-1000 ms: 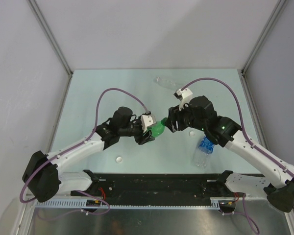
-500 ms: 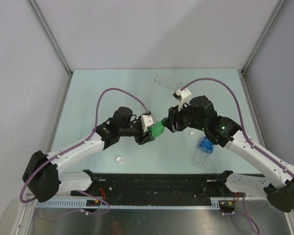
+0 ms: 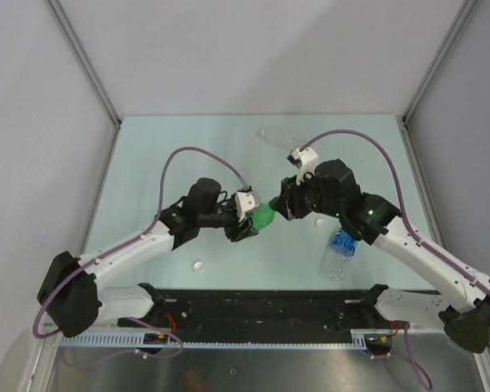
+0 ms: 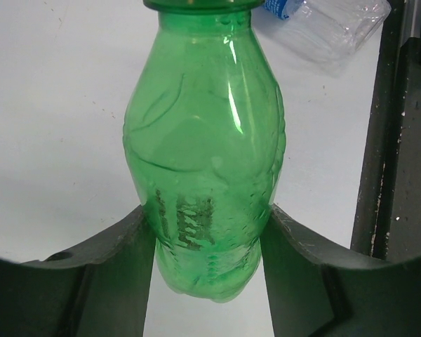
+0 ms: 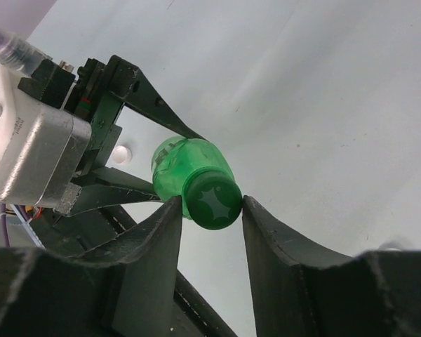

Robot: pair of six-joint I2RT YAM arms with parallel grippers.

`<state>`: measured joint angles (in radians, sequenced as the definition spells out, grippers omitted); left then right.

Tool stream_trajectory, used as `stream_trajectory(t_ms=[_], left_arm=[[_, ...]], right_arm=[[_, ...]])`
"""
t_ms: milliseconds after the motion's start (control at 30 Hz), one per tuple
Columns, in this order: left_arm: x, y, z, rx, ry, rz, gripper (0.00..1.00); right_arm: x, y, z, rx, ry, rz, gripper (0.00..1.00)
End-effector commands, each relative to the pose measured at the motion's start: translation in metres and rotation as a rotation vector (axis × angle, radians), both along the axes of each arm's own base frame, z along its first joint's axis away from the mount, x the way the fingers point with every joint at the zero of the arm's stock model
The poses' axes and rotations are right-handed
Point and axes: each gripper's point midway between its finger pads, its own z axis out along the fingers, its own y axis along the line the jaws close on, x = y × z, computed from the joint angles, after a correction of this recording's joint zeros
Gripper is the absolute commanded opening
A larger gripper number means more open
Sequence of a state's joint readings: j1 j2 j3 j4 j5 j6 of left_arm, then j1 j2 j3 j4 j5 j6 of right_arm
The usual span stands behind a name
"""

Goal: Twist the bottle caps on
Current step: Screw the bottle cap onto the plastic bottle.

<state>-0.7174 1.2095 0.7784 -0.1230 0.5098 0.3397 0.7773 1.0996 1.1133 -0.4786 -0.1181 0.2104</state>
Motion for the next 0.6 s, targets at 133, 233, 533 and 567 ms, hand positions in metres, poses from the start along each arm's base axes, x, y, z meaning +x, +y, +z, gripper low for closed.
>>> stream_trajectory(t_ms=[133,233,533,567], left_arm=[[0.003,-0.008,0.033,-0.070,-0.053,-0.026,0.00],[0.004,-0.010,0.040,-0.083,-0.059,-0.027,0.00],[0.015,-0.013,0.079,-0.145,-0.205,0.008,0.00],[0.014,-0.013,0.084,-0.161,-0.225,0.003,0.00]], right_arm=[[0.006,0.006,0.027,0.059,-0.044,-0.019,0.33],[0.006,0.006,0.025,0.059,-0.033,-0.021,0.27],[0.007,0.003,0.023,0.091,0.029,-0.062,0.15],[0.008,0.003,0.023,0.099,0.035,-0.068,0.13]])
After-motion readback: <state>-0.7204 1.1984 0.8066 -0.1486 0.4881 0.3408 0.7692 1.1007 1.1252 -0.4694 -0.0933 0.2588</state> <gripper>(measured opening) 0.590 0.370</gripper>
